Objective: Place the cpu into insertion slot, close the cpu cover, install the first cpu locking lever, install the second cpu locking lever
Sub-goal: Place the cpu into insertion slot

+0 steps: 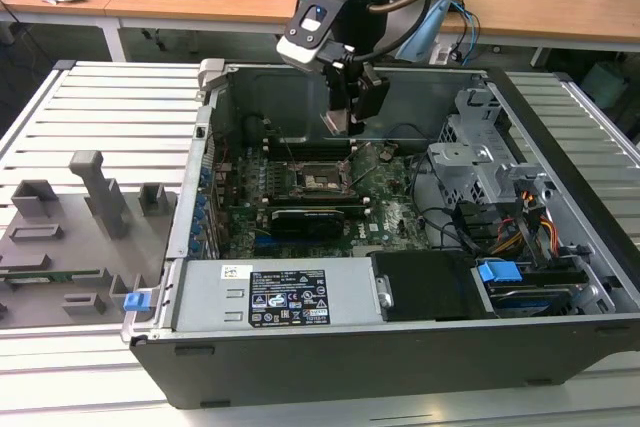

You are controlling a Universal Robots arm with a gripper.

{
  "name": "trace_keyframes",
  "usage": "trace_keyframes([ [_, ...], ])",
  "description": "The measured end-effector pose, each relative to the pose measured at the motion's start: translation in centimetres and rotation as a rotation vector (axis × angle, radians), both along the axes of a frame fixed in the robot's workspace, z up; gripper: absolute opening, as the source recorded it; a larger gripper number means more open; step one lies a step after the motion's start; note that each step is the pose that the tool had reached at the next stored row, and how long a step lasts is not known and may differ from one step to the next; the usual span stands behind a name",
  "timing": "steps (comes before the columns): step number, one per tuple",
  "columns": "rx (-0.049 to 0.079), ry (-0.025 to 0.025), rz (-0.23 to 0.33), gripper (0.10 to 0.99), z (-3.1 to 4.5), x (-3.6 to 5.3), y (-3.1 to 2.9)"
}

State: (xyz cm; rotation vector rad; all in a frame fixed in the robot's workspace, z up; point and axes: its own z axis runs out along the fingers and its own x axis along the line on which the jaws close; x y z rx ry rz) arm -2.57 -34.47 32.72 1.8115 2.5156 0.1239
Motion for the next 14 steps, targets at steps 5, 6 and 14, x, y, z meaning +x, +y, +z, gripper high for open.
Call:
trace_keyframes([
  [5, 0.0, 0.0001, -0.003, 0.537, -0.18, 0.0, 0.0],
  [6, 0.0, 0.0, -0.003, 0.537, -0.22, 0.0, 0.0],
  [14, 0.0, 0.0001, -0.008, 0.537, -0.49, 0.0, 0.0],
])
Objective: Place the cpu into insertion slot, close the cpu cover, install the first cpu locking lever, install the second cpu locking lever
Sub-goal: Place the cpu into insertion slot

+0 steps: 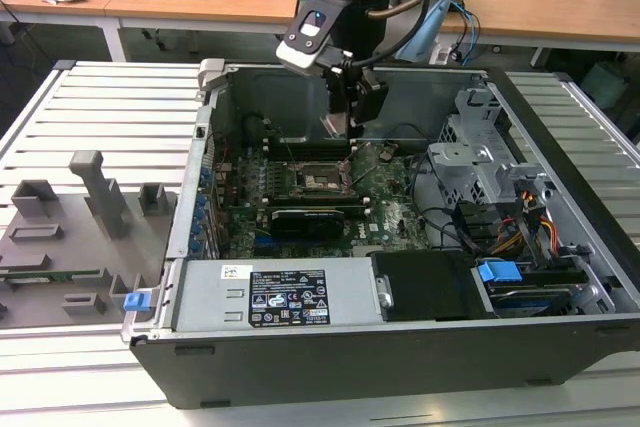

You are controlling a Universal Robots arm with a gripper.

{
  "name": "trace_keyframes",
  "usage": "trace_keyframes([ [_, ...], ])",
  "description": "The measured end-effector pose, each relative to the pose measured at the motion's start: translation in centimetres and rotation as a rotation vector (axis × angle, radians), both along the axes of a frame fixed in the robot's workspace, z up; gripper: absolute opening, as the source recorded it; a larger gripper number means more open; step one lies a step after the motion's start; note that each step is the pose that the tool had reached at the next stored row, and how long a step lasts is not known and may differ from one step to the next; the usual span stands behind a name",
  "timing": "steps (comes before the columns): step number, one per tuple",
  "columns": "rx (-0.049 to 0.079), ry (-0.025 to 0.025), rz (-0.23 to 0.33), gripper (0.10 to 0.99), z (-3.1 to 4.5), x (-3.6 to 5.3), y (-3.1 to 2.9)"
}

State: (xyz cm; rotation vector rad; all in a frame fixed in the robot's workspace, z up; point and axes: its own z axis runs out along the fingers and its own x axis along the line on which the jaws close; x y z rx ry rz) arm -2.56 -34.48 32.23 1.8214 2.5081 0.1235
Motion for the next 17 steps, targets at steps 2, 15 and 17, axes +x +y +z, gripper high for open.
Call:
trace_keyframes([
  [2, 0.0, 0.0, -0.001, 0.537, -0.05, 0.0, 0.0],
  [15, 0.0, 0.0, -0.007, 0.537, -0.41, 0.0, 0.0],
  [17, 0.0, 0.0, -0.008, 0.537, -0.47, 0.0, 0.0],
])
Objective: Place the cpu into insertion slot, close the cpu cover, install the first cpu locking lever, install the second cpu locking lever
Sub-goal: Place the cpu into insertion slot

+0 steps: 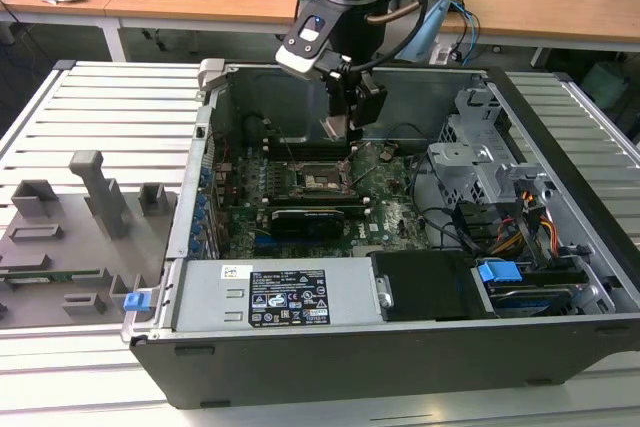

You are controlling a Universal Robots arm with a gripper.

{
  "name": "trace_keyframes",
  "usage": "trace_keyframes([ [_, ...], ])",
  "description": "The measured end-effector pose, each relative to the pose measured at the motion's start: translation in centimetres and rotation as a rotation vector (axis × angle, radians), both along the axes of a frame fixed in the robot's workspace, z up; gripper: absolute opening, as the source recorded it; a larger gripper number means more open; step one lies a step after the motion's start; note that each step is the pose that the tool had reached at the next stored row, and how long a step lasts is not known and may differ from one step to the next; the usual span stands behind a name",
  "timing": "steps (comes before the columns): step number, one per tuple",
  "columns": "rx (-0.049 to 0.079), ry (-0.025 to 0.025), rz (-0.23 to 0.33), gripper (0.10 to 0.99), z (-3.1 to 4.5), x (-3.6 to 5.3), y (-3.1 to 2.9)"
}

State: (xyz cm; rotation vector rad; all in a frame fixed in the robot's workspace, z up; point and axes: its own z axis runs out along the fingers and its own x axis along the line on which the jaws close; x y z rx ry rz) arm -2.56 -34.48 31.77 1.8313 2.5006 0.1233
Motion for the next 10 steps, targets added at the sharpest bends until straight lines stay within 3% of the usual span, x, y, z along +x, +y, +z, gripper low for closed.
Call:
trace_keyframes([
  [5, 0.0, 0.0, -0.002, 0.537, -0.13, 0.0, 0.0],
  [10, 0.0, 0.0019, -0.007, 0.537, -0.88, -0.03, 0.0],
])
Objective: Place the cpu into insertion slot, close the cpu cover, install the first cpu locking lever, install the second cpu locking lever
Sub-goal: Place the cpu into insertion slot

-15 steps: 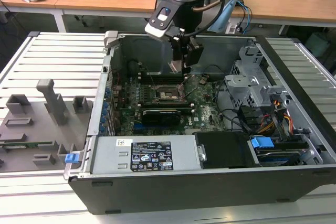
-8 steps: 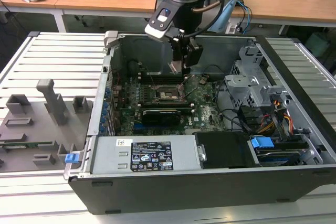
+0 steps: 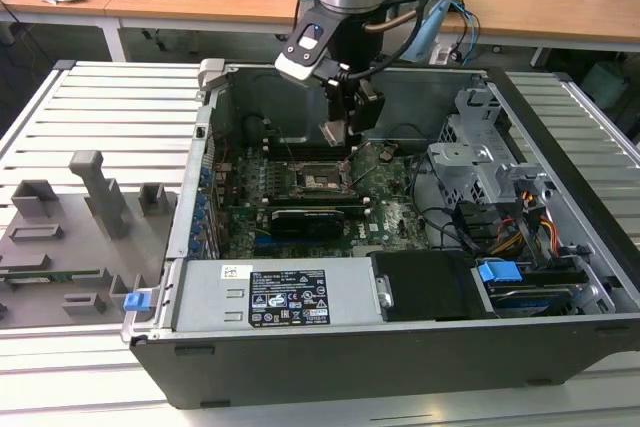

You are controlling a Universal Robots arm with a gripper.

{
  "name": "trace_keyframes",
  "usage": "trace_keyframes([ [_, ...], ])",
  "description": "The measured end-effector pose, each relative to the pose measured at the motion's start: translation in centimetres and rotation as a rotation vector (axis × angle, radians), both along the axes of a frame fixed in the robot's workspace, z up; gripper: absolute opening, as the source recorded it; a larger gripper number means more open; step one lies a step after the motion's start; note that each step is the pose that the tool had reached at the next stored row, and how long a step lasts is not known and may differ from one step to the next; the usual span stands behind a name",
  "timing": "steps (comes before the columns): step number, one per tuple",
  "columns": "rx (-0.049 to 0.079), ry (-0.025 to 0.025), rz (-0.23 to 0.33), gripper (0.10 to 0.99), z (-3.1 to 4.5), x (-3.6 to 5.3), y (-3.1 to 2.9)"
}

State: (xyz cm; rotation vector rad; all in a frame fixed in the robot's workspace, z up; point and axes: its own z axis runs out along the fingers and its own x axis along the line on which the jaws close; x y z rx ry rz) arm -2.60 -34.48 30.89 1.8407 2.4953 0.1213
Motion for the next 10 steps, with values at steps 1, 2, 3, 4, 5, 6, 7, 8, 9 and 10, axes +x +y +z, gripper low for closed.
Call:
trace_keyframes([
  [1, 0.0, 0.0004, 0.0, 0.537, -0.1, 0.0, 0.0],
  [2, 0.0, 0.0006, 0.0, 0.537, -0.16, 0.0, 0.0],
  [3, 0.0, 0.0008, -0.001, 0.537, -0.19, 0.0, 0.0],
  [4, 0.0, 0.0011, -0.001, 0.537, -0.23, 0.0, 0.0],
  [5, 0.0, 0.0015, -0.001, 0.537, -0.27, 0.0, 0.0],
  [6, 0.0, 0.0021, -0.001, 0.537, -0.34, 0.0, 0.0],
  [7, 0.0, 0.0037, -0.001, 0.537, -0.43, 0.0, 0.0],
  [8, 0.0, 0.0053, -0.001, 0.537, -0.47, 0.0, 0.0],
  [9, 0.0, 0.0063, -0.001, 0.537, -0.5, 0.0, 0.0],
  [10, 0.0, 0.0074, -0.002, 0.537, -0.61, 0.0, 0.0],
])
